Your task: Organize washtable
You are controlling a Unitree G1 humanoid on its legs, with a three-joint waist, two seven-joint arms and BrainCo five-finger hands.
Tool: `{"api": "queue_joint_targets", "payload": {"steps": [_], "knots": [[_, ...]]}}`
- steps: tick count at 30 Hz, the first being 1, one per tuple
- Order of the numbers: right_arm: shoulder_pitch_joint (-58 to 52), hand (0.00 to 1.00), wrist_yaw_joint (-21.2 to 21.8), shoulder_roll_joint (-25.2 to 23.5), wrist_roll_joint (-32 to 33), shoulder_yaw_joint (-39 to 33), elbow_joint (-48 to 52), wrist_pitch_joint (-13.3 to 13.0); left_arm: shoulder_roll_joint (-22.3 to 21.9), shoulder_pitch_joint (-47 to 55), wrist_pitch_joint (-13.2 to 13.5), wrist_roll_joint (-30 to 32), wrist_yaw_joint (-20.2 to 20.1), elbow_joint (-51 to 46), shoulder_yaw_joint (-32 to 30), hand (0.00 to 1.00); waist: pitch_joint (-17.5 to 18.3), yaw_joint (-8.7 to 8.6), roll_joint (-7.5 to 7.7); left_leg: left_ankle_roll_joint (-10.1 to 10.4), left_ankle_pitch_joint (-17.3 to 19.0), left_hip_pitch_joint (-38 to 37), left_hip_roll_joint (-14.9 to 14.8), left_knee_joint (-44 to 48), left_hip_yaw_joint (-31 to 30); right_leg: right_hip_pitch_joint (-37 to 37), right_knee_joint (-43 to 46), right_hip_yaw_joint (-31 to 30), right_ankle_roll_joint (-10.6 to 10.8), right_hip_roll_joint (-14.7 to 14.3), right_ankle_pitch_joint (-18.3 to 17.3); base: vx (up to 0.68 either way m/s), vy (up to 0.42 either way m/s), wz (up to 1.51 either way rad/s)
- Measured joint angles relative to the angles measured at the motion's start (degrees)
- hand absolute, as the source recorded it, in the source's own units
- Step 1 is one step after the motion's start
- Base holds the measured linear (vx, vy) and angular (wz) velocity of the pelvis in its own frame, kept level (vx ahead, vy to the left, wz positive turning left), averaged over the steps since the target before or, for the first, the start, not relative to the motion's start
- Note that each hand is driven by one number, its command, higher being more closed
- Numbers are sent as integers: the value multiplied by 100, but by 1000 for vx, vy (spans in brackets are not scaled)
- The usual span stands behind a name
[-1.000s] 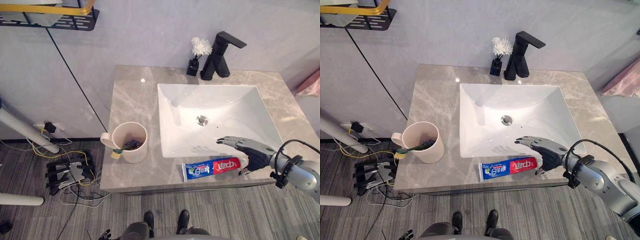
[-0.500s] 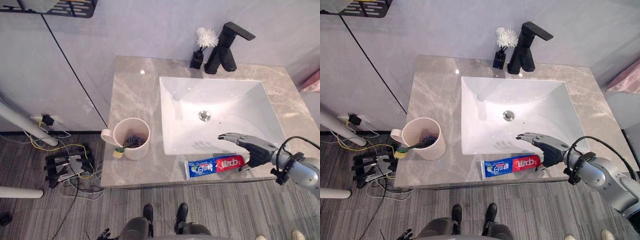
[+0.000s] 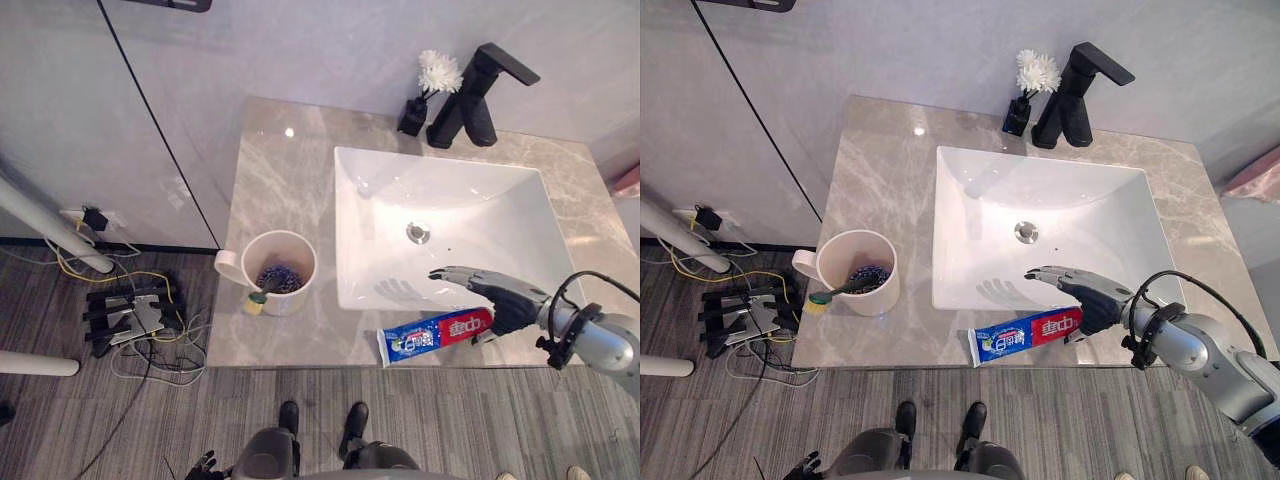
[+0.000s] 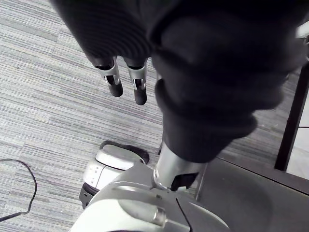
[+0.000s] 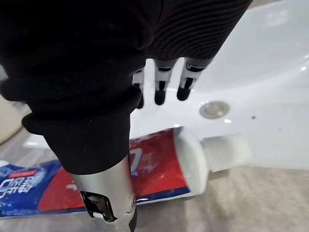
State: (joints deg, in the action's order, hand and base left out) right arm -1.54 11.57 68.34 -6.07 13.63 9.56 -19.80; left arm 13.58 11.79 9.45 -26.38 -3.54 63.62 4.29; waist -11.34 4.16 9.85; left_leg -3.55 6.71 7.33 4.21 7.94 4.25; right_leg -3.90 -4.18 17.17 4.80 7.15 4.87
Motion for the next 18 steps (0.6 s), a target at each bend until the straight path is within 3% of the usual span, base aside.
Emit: {"api": "queue_joint_targets", "payload": {"steps": [6, 7, 18], "knots": [[185, 0, 117, -47, 150, 317, 10, -8, 25, 2, -2, -1, -2, 3, 7, 0, -22, 1, 42, -101, -68, -13, 12, -113, 34, -15, 33, -9, 0, 20, 0, 0, 3, -1], [186, 100, 121, -47, 154, 321, 10, -9, 25, 2, -1, -2, -2, 2, 7, 0, -22, 2, 42, -102, -68, -13, 12, -114, 36, -15, 35, -8, 0, 21, 0, 0, 0, 0], [519, 100, 243, -48, 403, 487, 0, 1, 29, -2, -1, -79, -6, 9, 29, 0, -21, 14, 41, -112, -76, -125, 14, -150, 36, 82, 41, -3, -2, 28, -2, -1, 1, 0]]}}
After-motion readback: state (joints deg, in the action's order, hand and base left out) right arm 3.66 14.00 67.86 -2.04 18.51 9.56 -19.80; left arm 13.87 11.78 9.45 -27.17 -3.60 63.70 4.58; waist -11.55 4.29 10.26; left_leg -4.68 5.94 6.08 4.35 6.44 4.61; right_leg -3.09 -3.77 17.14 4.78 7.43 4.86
